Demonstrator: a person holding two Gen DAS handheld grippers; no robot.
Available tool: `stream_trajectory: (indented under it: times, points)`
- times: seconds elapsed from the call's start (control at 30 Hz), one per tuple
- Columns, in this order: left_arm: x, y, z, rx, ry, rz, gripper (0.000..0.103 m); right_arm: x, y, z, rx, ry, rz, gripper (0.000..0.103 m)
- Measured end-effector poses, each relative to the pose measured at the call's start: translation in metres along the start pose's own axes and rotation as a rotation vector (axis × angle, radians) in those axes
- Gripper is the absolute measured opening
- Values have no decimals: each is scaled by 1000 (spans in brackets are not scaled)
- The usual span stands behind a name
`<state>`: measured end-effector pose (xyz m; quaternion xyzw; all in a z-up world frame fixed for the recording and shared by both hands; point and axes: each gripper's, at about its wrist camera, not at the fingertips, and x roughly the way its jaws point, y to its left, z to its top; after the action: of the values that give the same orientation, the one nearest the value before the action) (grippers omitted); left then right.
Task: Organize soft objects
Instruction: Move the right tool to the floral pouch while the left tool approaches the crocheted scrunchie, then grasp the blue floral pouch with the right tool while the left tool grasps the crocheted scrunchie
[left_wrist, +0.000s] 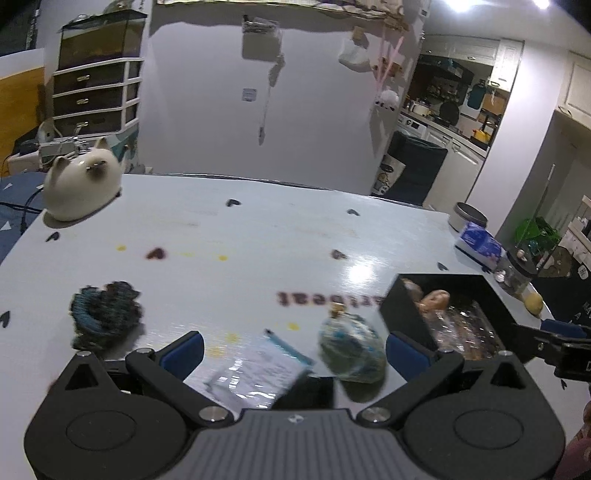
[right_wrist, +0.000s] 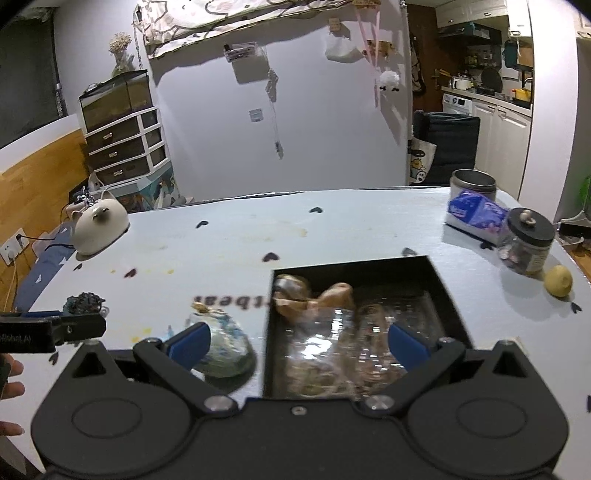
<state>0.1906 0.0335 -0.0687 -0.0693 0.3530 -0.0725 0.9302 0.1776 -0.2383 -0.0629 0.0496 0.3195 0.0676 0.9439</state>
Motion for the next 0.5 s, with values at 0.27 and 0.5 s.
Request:
stream_trajectory:
  times: [0.27, 0.5]
  points:
    - [2, 56, 9, -3, -9, 25, 103, 15, 44, 1, 20, 5, 22, 102]
    - [12, 101, 15, 6, 14, 53, 103, 32, 72, 1, 61, 31, 52, 93]
